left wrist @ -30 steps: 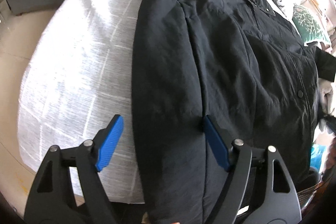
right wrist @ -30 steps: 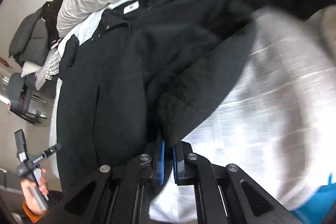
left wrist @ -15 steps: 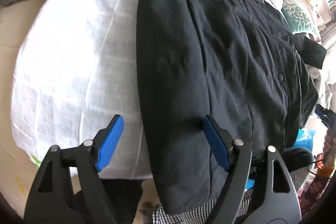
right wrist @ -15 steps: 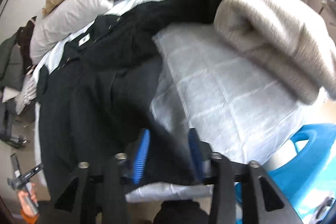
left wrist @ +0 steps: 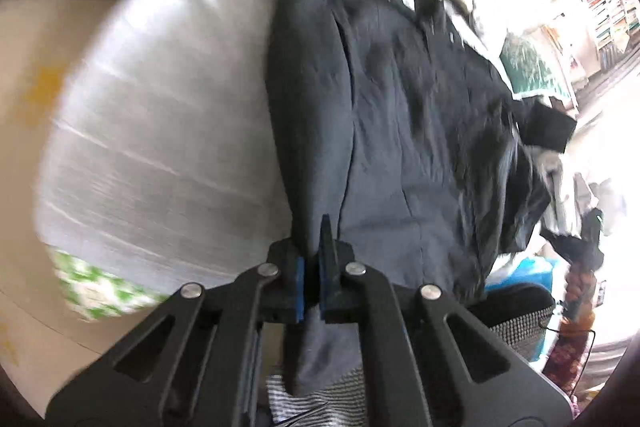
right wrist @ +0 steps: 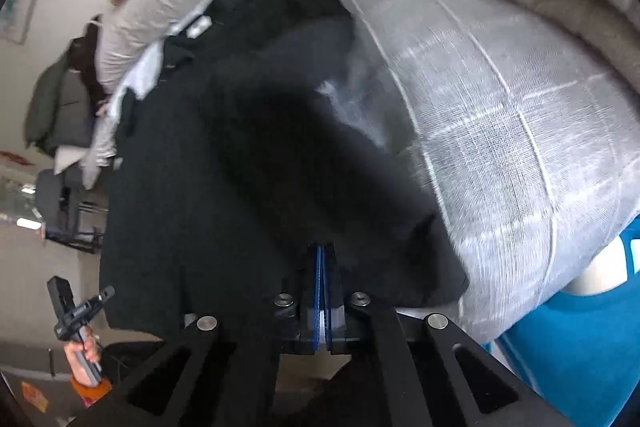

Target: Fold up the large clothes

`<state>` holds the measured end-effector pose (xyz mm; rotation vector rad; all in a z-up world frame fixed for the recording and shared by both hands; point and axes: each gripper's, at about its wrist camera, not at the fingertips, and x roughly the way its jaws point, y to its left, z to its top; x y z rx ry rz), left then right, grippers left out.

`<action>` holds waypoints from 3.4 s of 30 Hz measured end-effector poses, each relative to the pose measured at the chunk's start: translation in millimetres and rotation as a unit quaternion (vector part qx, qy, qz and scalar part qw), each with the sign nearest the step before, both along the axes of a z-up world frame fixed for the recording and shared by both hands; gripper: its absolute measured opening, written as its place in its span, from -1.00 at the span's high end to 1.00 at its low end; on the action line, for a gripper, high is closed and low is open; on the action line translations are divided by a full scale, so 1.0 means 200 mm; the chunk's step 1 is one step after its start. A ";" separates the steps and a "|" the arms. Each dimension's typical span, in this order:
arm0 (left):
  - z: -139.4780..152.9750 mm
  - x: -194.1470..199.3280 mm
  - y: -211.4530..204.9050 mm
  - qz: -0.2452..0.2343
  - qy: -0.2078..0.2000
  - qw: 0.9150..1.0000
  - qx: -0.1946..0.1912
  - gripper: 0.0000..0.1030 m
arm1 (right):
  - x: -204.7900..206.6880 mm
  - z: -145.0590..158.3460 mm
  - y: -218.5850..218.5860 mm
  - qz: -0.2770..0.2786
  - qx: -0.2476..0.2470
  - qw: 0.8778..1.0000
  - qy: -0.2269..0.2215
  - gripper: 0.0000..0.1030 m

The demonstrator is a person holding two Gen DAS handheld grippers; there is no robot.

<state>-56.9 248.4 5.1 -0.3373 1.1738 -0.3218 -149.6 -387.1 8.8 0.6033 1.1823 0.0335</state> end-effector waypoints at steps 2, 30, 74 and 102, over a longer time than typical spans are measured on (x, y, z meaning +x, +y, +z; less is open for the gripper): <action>0.04 0.00 0.03 -0.002 -0.002 1.000 0.025 0.88 | -0.06 0.08 0.04 0.018 -0.009 1.000 -0.005 0.98; 0.03 1.23 -0.78 -0.105 -0.078 0.967 0.217 -0.44 | 1.13 0.24 -0.11 0.021 -0.126 0.991 -0.043 -0.39; -0.14 2.51 -1.37 -0.131 -0.174 0.960 0.173 0.79 | 2.60 -0.11 0.45 0.120 -0.320 0.934 -0.103 0.85; -0.20 2.76 -1.39 -0.104 -0.123 0.982 0.099 0.92 | 2.67 -0.18 0.37 0.097 -0.256 0.956 -0.109 0.82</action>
